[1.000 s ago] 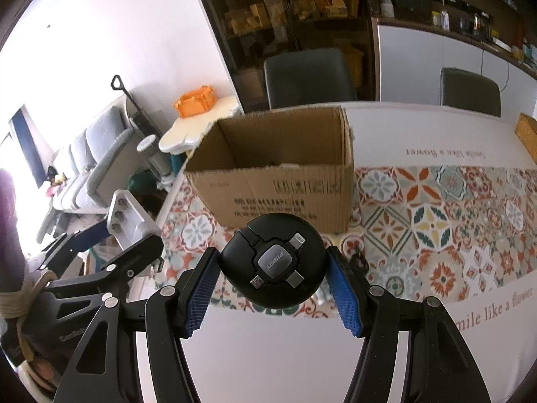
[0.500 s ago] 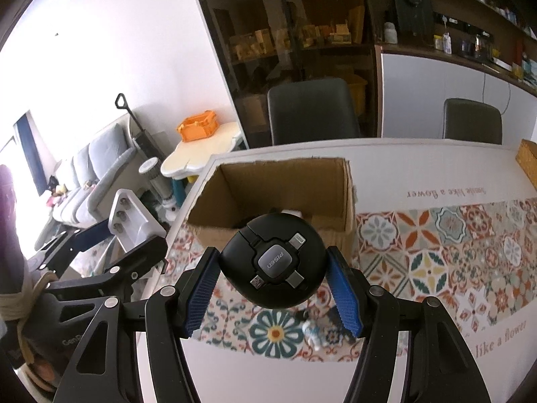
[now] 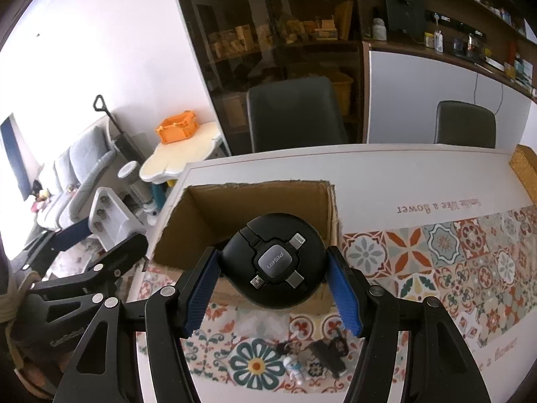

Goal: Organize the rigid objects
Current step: 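Open the left gripper dropping the battery charger while right releases hub into box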

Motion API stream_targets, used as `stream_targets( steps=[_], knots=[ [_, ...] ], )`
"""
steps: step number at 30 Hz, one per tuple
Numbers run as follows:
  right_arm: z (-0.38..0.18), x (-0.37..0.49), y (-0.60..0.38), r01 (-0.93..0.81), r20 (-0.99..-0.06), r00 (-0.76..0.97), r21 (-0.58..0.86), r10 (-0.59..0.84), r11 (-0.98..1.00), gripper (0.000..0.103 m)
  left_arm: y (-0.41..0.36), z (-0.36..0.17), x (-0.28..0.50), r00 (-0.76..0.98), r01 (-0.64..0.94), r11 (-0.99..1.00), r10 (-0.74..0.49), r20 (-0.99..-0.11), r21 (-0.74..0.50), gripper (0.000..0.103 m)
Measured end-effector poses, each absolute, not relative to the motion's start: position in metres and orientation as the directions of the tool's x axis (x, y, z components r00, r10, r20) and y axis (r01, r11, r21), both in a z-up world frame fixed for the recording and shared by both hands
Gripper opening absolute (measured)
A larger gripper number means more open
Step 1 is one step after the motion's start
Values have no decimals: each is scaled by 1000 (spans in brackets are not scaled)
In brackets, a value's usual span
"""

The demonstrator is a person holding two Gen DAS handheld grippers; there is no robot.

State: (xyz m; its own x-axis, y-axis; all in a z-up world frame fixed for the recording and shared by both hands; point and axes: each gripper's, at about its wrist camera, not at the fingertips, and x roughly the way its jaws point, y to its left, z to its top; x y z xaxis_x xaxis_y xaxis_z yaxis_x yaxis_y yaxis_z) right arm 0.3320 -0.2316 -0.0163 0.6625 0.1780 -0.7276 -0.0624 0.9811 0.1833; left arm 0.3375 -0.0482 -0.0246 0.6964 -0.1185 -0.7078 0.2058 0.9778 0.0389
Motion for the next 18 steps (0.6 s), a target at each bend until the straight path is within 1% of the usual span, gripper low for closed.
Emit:
stream_targets(
  steps=[8, 18],
  knots=[
    [-20, 361, -233, -37, -762, 630, 166, 152, 985, 64, -57, -40, 380, 631, 213, 976, -105, -768, 42, 86],
    [-34, 384, -238, -9, -798, 590, 145, 122, 989, 64, -62, -65, 408, 555, 221, 975, -114, -824, 14, 87]
  ],
)
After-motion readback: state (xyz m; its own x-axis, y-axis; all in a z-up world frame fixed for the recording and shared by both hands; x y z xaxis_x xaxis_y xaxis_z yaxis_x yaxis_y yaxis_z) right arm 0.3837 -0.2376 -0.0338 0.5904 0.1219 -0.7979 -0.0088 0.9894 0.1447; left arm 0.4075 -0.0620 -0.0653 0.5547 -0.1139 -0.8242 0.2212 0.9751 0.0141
